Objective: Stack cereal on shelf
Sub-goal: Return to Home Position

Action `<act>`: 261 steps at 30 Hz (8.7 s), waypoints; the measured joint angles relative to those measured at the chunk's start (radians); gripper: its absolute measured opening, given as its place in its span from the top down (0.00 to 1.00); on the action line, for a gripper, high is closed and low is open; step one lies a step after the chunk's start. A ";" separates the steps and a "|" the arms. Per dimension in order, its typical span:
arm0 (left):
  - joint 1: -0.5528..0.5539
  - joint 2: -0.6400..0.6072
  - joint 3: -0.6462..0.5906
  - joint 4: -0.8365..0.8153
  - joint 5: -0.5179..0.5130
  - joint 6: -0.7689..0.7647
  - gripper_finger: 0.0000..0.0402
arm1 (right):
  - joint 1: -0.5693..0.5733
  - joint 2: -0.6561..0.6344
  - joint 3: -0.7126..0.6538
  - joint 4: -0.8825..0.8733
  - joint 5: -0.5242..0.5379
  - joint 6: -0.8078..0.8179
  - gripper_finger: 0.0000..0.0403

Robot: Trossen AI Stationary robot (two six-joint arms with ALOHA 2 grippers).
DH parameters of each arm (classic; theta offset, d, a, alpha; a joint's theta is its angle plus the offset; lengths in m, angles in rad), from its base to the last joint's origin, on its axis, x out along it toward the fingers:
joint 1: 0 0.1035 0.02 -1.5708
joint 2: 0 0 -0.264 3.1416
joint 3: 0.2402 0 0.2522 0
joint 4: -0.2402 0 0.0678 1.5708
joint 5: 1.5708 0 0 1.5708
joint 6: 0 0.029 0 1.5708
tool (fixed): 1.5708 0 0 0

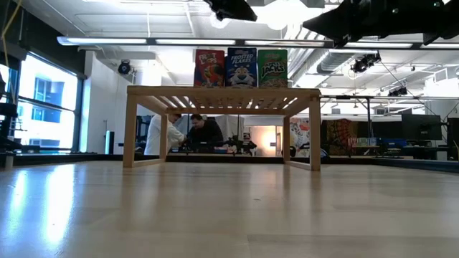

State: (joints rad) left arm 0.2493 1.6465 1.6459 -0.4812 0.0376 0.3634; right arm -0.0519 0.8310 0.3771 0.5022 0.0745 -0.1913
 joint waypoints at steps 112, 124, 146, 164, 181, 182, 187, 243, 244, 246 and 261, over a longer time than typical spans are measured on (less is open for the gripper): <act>-0.129 -1.623 -1.635 0.520 -0.231 -0.362 1.00 | -0.252 -0.826 -0.367 -0.478 -0.148 0.096 1.00; -0.124 -1.623 -1.634 0.520 -0.231 -0.389 1.00 | -0.252 -0.824 -0.367 -0.483 -0.109 0.205 1.00; -0.125 -1.623 -1.634 0.522 -0.230 -0.414 1.00 | -0.252 -0.824 -0.368 -0.484 -0.109 0.192 1.00; -0.125 -1.623 -1.633 0.523 -0.231 -0.413 1.00 | -0.252 -0.824 -0.368 -0.484 -0.109 0.192 1.00; -0.125 -1.623 -1.633 0.523 -0.230 -0.413 1.00 | -0.252 -0.824 -0.369 -0.483 -0.109 0.192 1.00; -0.125 -1.623 -1.633 0.523 -0.230 -0.413 1.00 | -0.252 -0.824 -0.369 -0.483 -0.109 0.192 1.00; -0.125 -1.623 -1.633 0.523 -0.230 -0.413 1.00 | -0.252 -0.824 -0.369 -0.483 -0.109 0.192 1.00; -0.125 -1.623 -1.633 0.523 -0.231 -0.413 1.00 | -0.251 -0.824 -0.369 -0.483 -0.108 0.192 1.00; -0.125 -1.623 -1.633 0.523 -0.231 -0.413 1.00 | -0.251 -0.824 -0.369 -0.483 -0.108 0.192 1.00; -0.125 -1.623 -1.633 0.523 -0.230 -0.413 1.00 | -0.251 -0.824 -0.369 -0.483 -0.108 0.192 1.00; -0.125 -1.623 -1.633 0.523 -0.231 -0.413 1.00 | -0.252 -0.824 -0.369 -0.483 -0.108 0.192 1.00</act>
State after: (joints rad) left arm 0.1246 0.0234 0.0128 0.0414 -0.1932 -0.0494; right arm -0.3035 0.0069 0.0086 0.0189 -0.0338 0.0002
